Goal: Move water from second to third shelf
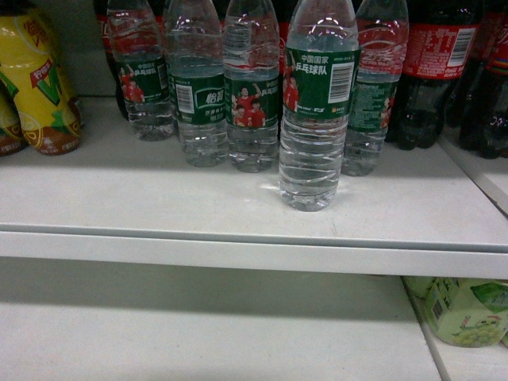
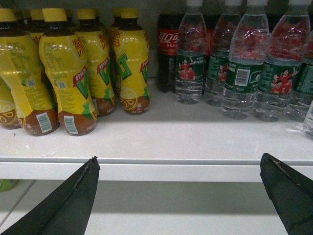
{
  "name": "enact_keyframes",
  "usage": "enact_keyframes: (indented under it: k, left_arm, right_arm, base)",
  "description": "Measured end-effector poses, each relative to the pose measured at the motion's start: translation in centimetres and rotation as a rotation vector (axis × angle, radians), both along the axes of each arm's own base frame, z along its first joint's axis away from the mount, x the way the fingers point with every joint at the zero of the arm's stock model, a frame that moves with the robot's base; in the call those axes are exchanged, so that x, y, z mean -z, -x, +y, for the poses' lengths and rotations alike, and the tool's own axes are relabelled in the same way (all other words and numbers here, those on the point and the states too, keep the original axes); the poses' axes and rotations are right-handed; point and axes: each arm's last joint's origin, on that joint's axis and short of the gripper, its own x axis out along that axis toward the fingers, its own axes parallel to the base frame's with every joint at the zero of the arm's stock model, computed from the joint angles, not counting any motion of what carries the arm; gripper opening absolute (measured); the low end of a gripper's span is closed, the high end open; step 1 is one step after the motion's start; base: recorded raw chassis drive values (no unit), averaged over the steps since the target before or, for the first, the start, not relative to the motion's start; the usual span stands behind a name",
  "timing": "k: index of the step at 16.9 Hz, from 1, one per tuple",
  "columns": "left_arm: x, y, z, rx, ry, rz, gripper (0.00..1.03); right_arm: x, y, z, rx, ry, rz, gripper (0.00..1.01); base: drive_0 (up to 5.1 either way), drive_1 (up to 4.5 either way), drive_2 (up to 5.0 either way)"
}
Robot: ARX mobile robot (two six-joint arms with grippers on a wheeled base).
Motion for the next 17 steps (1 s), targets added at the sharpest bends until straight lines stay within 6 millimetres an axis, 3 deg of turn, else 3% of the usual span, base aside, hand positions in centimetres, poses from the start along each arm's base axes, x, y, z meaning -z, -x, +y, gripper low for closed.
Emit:
enact_keyframes:
  k: [14,16,17]
  left_arm:
    - [0.0,0.0,0.0,0.0,0.0,0.0,0.98]
    - [0.0,0.0,0.0,-0.002,0.0,0.0,0.98]
    - [0.0,0.0,0.0,0.0,0.0,-0.001,0.98]
  right_arm:
    - [-0.1,0.0,0.0,-0.006,-0.002,-0.006,0.98]
    - [-1.8,-0.5,-0.2,-0.156,-0.174,-0.156,0.98]
    - [-1.7,-1.6,0.1,-0.201,-0.249,-0.114,0.98]
  base:
    - [0.0,0.0,0.0]
    - [0.0,0.0,0.0]
    - [0.0,0.0,0.0]
